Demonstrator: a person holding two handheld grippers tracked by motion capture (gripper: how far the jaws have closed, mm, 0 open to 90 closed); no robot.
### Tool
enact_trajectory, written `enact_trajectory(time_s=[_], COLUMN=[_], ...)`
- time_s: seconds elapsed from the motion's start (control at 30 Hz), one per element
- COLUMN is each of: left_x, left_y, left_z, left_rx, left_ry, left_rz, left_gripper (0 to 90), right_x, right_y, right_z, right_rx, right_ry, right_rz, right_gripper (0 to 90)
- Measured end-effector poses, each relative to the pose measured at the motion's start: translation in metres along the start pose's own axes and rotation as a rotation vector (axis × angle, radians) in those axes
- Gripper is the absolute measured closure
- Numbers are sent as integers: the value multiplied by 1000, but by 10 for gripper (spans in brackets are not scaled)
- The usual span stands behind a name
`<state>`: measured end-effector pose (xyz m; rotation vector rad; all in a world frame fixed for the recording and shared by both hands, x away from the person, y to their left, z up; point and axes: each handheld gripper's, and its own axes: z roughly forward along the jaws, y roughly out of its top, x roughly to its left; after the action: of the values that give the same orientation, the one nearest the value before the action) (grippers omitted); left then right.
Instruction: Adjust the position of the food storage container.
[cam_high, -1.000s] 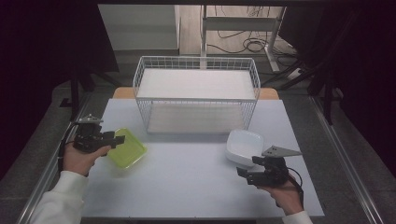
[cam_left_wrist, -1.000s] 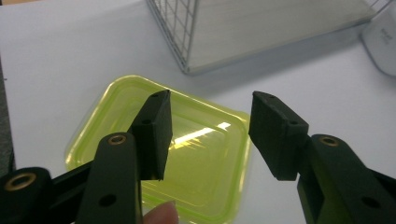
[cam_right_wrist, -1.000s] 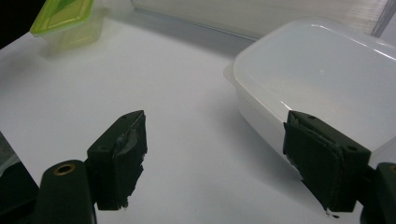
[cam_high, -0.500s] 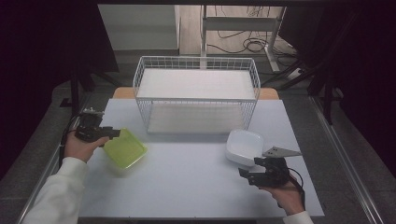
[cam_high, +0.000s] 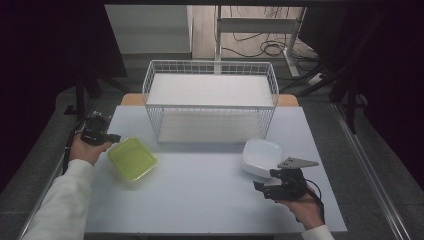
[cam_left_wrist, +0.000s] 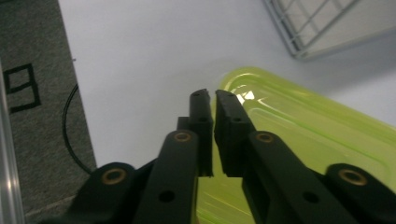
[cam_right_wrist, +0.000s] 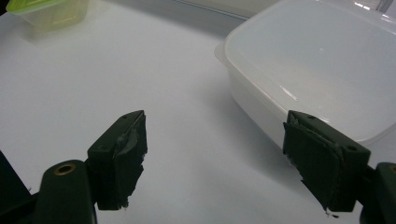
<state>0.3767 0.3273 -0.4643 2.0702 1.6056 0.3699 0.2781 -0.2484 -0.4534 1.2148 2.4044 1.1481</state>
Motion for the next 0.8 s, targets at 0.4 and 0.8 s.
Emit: enact_trajectory(time_s=[0.4, 0.8], left_x=[11, 15], left_y=[-2, -6], left_z=[12, 16], left_rx=[55, 85], left_ry=[37, 36], left_rz=[27, 60], left_gripper=[900, 900], right_x=[-1, 0], right_y=[-2, -3], right_z=[2, 5], right_rx=[14, 29], right_ry=[-1, 0], right_rz=[-4, -19], right_gripper=[219, 219])
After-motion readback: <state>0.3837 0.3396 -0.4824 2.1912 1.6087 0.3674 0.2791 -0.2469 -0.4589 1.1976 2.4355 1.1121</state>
